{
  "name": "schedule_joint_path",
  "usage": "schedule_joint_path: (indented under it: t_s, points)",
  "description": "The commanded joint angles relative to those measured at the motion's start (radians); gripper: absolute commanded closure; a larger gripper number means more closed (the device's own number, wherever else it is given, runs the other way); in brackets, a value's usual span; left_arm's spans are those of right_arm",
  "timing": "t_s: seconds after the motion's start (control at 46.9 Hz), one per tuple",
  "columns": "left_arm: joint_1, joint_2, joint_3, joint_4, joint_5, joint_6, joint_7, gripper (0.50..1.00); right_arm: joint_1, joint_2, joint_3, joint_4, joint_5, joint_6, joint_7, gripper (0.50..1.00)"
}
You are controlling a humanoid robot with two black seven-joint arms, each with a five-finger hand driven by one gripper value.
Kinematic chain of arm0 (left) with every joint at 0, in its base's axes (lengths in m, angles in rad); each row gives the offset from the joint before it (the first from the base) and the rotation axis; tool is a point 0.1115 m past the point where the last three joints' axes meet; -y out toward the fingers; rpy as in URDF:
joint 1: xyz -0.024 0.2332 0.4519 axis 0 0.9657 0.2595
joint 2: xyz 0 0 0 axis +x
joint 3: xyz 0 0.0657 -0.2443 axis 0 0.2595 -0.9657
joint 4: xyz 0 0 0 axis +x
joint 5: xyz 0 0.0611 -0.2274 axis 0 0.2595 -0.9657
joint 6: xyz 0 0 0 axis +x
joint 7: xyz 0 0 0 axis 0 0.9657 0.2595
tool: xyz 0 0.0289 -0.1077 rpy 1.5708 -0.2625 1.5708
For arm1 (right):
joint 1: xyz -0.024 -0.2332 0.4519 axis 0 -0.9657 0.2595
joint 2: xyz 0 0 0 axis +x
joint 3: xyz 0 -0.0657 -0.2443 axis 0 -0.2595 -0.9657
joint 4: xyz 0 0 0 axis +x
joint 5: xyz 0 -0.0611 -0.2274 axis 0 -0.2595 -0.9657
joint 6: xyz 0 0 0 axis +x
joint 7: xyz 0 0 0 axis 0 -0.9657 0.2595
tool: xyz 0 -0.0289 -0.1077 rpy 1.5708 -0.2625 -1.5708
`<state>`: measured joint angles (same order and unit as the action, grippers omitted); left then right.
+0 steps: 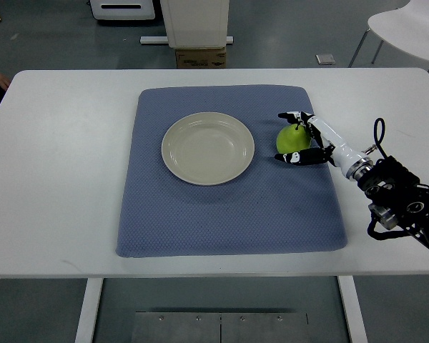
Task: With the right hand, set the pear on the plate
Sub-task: 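Reach the right hand to the green pear and close fingers around it, then lift the pear and carry it over the cream plate with the right hand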
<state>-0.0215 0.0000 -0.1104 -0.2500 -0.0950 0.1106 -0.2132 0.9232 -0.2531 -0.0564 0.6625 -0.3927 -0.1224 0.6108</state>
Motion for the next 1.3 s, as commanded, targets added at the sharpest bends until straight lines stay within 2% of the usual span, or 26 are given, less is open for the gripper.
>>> schedule_joint_path:
  t_s: [0.0, 0.171, 0.256, 0.726, 0.896, 1.003, 1.131, 1.28]
  points:
    - [0.0, 0.0, 0.0, 0.0, 0.0, 0.0, 0.0, 0.5, 0.0, 0.003, 0.001, 0.0, 0.0, 0.0, 0.0, 0.659]
    - [0.0, 0.0, 0.0, 0.0, 0.0, 0.0, 0.0, 0.5, 0.0, 0.009, -0.006, -0.001, 0.0, -0.008, 0.0, 0.833]
    - [0.0, 0.0, 0.0, 0.0, 0.0, 0.0, 0.0, 0.5, 0.011, 0.011, -0.031, -0.004, 0.0, -0.023, 0.0, 1.0]
    - [0.0, 0.0, 0.0, 0.0, 0.0, 0.0, 0.0, 0.5, 0.054, -0.018, -0.052, 0.017, 0.023, -0.022, 0.0, 1.0]
    - [0.0, 0.0, 0.0, 0.0, 0.0, 0.0, 0.0, 0.5, 0.098, -0.101, -0.048, 0.201, 0.043, -0.016, 0.0, 1.0]
    - [0.0, 0.0, 0.0, 0.0, 0.0, 0.0, 0.0, 0.5, 0.14, -0.107, -0.048, 0.288, 0.066, -0.019, 0.0, 1.0]
    - [0.0, 0.0, 0.0, 0.0, 0.0, 0.0, 0.0, 0.5, 0.171, -0.083, -0.049, 0.325, 0.071, -0.028, 0.0, 1.0]
    - [0.0, 0.0, 0.0, 0.0, 0.0, 0.0, 0.0, 0.5, 0.184, 0.011, -0.052, 0.319, 0.069, -0.039, 0.0, 1.0]
